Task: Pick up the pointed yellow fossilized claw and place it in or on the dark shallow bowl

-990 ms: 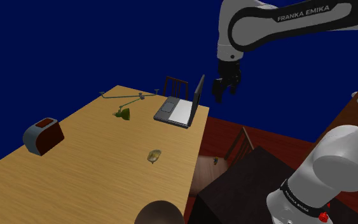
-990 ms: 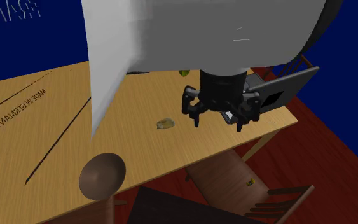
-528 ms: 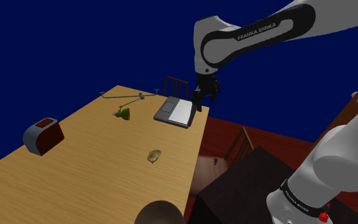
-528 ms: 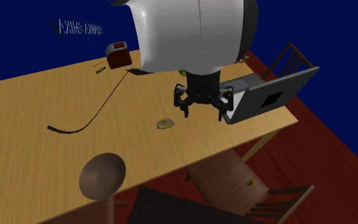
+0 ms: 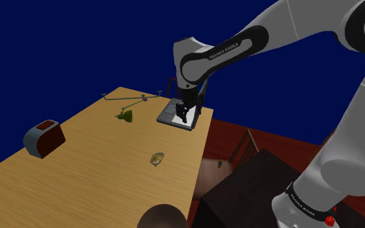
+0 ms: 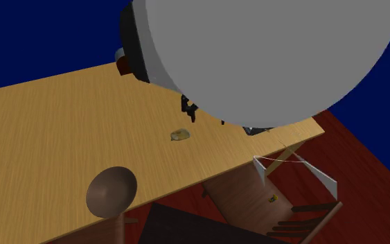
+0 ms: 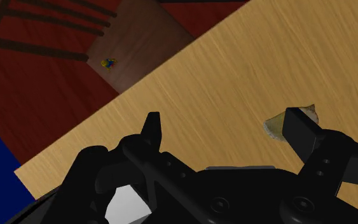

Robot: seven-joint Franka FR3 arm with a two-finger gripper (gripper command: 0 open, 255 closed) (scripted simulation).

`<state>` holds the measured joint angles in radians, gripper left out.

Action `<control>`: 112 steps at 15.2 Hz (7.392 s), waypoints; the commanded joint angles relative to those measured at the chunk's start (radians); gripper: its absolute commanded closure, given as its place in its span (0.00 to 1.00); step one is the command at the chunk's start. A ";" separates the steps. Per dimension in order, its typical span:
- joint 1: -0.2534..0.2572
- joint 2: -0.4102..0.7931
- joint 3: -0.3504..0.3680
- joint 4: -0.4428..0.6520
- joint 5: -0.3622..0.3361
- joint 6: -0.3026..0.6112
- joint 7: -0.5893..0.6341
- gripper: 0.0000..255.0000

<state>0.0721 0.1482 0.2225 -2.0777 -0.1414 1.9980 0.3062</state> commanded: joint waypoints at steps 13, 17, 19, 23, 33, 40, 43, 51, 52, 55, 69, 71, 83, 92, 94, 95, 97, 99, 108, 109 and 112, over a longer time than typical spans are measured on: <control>0.116 0.585 -0.014 0.531 -0.089 -0.021 0.091 0.00; 0.157 0.769 -0.024 0.755 -0.097 -0.076 0.090 0.00; 0.156 0.776 -0.027 0.740 -0.100 -0.053 0.092 0.00; 0.153 0.792 -0.031 0.713 -0.105 -0.010 0.096 0.00; 0.152 0.800 -0.032 0.704 -0.108 0.006 0.098 0.00; 0.152 0.800 -0.032 0.704 -0.108 0.006 0.098 1.00; 0.152 0.800 -0.032 0.704 -0.108 0.006 0.098 1.00; 0.210 0.628 -0.067 0.265 0.127 0.522 0.761 0.00; 0.212 0.639 -0.069 0.269 0.127 0.529 0.761 0.00; 0.218 0.673 -0.072 0.280 0.125 0.552 0.763 0.00; 0.223 0.715 -0.077 0.298 0.122 0.577 0.764 1.00; 0.226 0.719 -0.077 0.301 0.122 0.579 0.766 1.00; 0.216 0.629 -0.068 0.257 0.128 0.531 0.767 1.00; 0.206 0.525 -0.056 0.223 0.138 0.462 0.768 1.00; 0.204 0.503 -0.054 0.218 0.141 0.446 0.768 1.00; 0.203 0.492 -0.052 0.216 0.142 0.437 0.768 1.00; 0.201 0.471 -0.050 0.212 0.144 0.420 0.768 1.00; 0.199 0.451 -0.048 0.209 0.147 0.402 0.768 1.00; 0.305 0.300 0.003 -0.063 0.165 0.539 0.916 1.00; 0.318 0.287 0.009 -0.088 0.167 0.552 0.935 1.00; 0.361 0.251 0.029 -0.154 0.173 0.587 0.993 1.00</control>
<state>0.4184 0.4129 0.2448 -2.2093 0.0297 2.5750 1.2781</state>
